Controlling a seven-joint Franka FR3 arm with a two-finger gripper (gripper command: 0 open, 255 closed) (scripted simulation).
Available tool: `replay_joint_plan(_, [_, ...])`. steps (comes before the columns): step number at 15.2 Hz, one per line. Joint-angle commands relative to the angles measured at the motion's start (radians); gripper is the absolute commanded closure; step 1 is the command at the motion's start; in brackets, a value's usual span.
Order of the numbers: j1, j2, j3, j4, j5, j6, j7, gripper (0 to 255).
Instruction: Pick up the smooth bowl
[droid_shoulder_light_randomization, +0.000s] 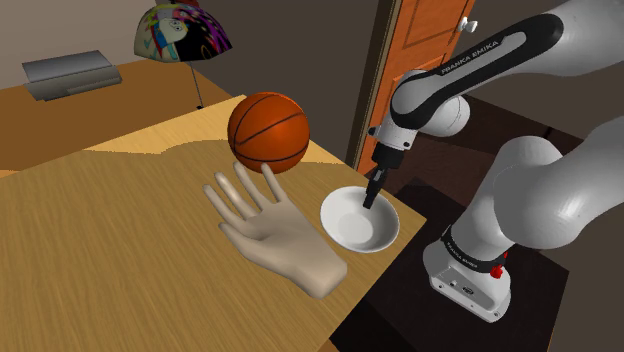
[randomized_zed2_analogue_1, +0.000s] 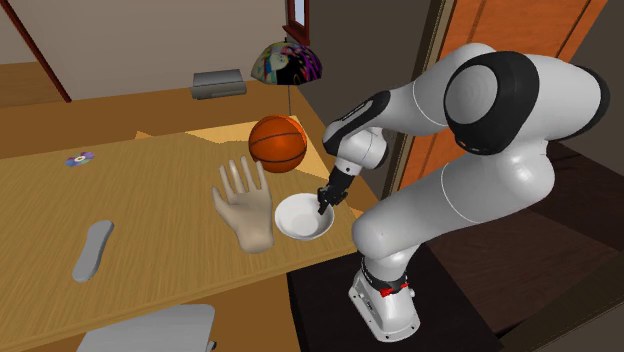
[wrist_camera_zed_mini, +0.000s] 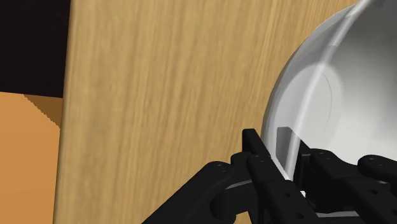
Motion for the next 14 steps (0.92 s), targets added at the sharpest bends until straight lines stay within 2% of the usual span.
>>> replay_joint_plan(1, [0.002,0.003,0.000,-0.001,0.002,0.003,-0.001,255])
replay_joint_plan(7, [-0.048,-0.106,0.038,0.020,-0.054,-0.114,0.079,255])
replay_joint_plan(14, [-0.081,-0.206,0.068,0.061,-0.089,-0.243,0.151,255])
